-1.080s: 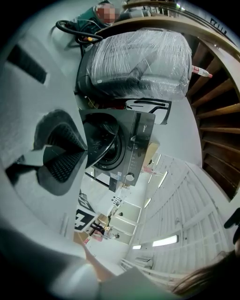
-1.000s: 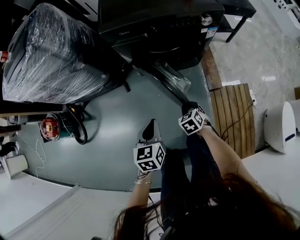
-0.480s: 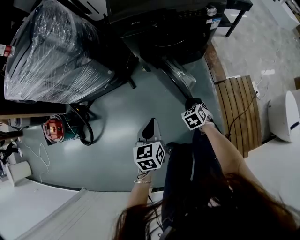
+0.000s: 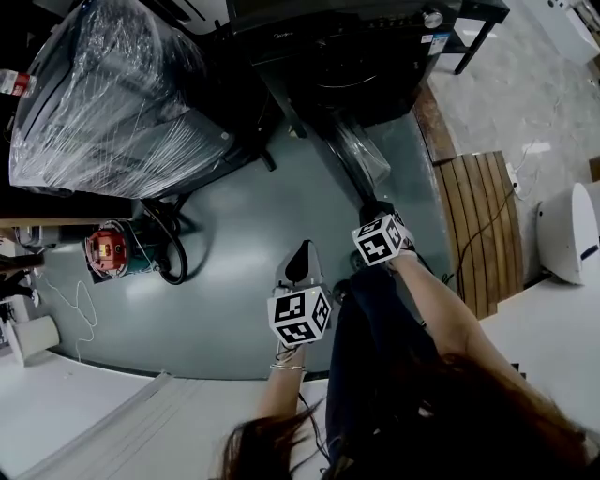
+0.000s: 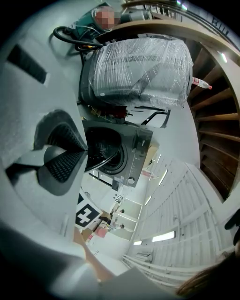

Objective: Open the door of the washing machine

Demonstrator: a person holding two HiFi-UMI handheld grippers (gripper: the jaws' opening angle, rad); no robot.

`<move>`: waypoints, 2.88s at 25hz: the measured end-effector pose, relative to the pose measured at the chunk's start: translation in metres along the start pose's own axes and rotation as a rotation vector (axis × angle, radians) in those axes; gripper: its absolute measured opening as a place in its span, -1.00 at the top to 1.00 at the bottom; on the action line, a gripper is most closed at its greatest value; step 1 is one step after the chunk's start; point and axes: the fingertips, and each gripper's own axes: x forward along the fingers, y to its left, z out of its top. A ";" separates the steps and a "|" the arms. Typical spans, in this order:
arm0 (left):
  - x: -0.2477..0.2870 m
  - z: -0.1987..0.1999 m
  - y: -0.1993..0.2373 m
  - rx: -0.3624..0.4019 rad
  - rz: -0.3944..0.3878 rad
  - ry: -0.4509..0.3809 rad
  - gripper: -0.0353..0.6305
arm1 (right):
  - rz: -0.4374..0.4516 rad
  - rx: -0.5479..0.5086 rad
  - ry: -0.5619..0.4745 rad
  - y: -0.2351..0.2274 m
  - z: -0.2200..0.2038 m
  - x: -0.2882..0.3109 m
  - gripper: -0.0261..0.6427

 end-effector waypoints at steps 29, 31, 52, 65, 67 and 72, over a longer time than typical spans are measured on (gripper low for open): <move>-0.031 0.007 0.074 -0.148 0.252 -0.064 0.86 | 0.018 0.120 -0.018 0.079 0.023 0.007 0.70; -0.033 0.006 0.079 -0.142 0.247 -0.063 0.86 | 0.013 0.130 -0.020 0.085 0.025 0.008 0.70; -0.067 0.001 0.178 -0.064 0.077 -0.009 0.86 | -0.105 0.266 -0.026 0.162 0.060 0.027 0.69; -0.082 -0.001 0.216 -0.045 0.000 -0.001 0.86 | -0.134 0.303 -0.007 0.195 0.081 0.040 0.68; -0.083 -0.003 0.219 -0.048 0.001 0.001 0.86 | -0.123 0.308 0.000 0.200 0.083 0.041 0.67; -0.082 0.002 0.227 -0.055 0.020 -0.006 0.86 | -0.108 0.318 -0.004 0.209 0.089 0.045 0.66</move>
